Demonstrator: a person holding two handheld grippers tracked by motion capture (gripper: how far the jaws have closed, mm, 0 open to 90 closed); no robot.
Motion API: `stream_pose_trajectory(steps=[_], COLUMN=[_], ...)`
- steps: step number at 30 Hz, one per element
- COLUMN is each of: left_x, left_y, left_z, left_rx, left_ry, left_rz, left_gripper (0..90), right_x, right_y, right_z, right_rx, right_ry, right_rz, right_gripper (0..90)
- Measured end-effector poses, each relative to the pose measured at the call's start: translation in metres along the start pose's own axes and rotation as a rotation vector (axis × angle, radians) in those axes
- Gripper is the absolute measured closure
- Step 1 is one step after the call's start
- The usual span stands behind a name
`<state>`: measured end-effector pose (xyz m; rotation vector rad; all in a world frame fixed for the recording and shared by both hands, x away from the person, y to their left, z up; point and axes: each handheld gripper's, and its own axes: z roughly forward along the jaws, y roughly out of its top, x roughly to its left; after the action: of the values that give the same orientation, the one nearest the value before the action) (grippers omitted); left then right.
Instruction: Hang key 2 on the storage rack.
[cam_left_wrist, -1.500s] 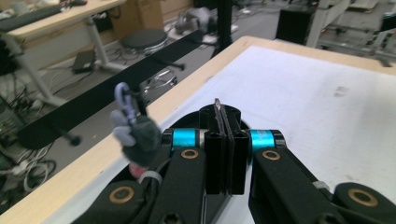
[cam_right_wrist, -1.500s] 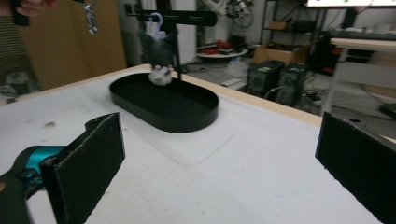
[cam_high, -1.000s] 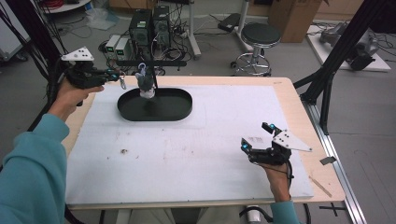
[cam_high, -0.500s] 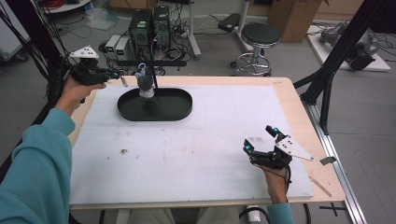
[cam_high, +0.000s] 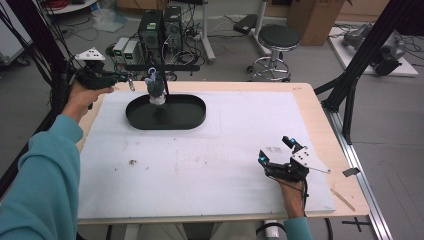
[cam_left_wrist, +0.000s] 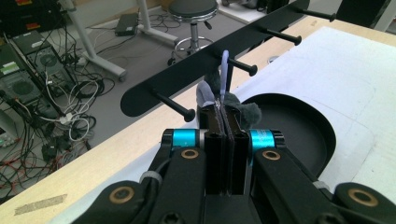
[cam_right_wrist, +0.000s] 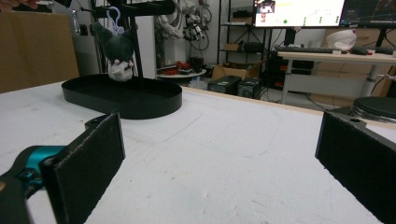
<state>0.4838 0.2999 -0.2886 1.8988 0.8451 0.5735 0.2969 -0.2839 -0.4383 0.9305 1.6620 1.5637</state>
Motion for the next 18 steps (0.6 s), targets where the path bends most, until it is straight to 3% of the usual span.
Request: stream_pose_trajectory(steps=[7,18], left_x=[0.0028,0.0022], left_y=[-0.0006,0.0065], left_z=[0.0012,0.0073], left_rx=[-0.005,0.023], left_ry=[0.011,0.007], left_rz=[-0.017,0.001], left_gripper=[88.3,88.4], right_x=[0.0022,0.0014], right_y=[-0.0017,-0.0053], right_z=[0.0009,0.0], right_rx=[-0.015,-0.013], right_ry=[-0.011,-0.012], right_rz=[-0.011,0.001], right_gripper=[0.6,0.6])
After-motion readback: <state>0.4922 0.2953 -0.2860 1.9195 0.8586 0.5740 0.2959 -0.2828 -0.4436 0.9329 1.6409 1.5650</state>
